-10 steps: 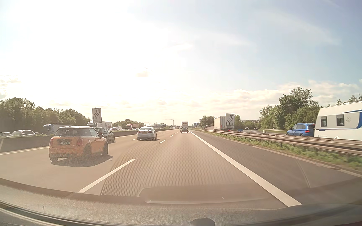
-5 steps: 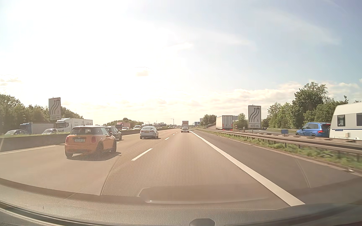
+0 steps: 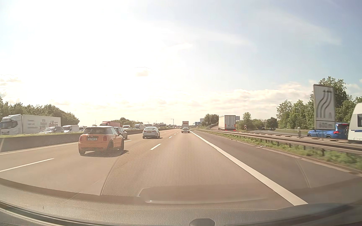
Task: Follow the waypoints while adhering to traffic rules and regulations
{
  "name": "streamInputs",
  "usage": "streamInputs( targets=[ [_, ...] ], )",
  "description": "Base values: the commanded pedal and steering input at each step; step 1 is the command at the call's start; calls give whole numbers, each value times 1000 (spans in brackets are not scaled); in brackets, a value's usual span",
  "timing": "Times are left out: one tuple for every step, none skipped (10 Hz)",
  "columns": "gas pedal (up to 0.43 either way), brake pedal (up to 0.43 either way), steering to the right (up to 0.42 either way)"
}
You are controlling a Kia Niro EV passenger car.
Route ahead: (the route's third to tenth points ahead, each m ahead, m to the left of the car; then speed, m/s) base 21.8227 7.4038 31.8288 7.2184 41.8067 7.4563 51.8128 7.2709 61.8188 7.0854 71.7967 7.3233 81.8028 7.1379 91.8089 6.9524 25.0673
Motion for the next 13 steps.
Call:
streamInputs(
  targets=[
    [98,0,-2],
    [98,0,-2],
    [98,0,-2],
    [98,0,-2],
    [98,0,-2],
    [98,0,-2],
    [98,0,-2],
    [98,0,-2],
    [98,0,-2],
    [98,0,-1],
    [98,0,1],
    [98,0,3],
    [98,0,3]
  ],
)
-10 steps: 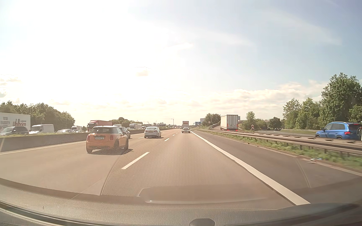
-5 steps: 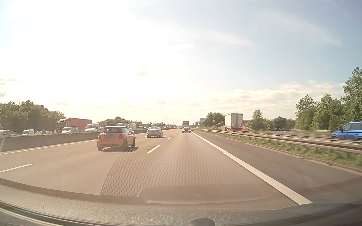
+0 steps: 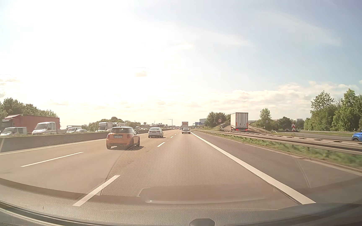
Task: Follow the waypoints while adhering to traffic rules and regulations
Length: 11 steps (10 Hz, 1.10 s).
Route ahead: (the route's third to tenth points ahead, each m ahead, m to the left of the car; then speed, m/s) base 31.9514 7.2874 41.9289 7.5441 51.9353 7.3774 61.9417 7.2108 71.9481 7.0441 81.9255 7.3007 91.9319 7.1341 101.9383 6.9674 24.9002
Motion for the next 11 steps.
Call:
streamInputs(
  targets=[
    [98,0,3],
    [98,0,2],
    [98,0,1],
    [98,0,0],
    [98,0,0],
    [98,0,-1],
    [98,0,-3],
    [98,0,-3],
    [98,0,-3],
    [98,0,-4],
    [98,0,-5]
  ],
)
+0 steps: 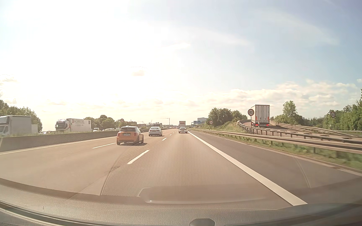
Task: Follow the waypoints while adhering to traffic rules and regulations
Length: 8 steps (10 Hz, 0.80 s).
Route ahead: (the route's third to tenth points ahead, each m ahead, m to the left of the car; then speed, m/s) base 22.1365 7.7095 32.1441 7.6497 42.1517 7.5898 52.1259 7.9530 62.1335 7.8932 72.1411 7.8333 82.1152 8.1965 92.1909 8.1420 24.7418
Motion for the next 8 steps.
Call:
streamInputs(
  targets=[
    [98,0,-5],
    [98,0,-4],
    [98,0,-4],
    [98,0,-4],
    [98,0,-4],
    [98,0,-4],
    [98,0,-5],
    [98,0,-5]
  ],
)
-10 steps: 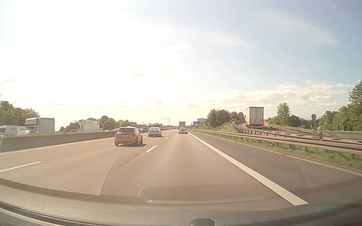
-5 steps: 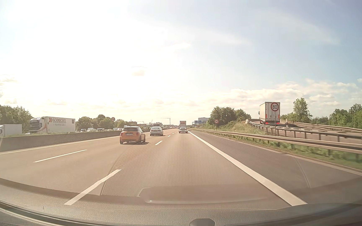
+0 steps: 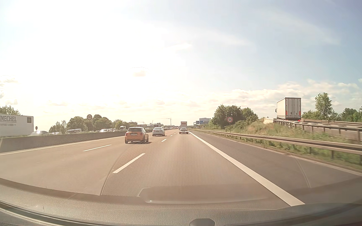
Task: Follow the waypoints while adhering to traffic rules and regulations
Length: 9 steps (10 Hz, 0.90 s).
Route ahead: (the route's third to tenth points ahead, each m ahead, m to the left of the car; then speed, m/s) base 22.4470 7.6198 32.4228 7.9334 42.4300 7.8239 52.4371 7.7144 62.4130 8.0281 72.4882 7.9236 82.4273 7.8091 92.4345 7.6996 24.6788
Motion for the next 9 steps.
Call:
streamInputs(
  targets=[
    [98,0,-5],
    [98,0,-5],
    [130,0,-5],
    [138,0,-4],
    [138,0,-3],
    [138,0,-3],
    [138,0,-2],
    [138,0,-2],
    [138,0,-1]
  ],
)
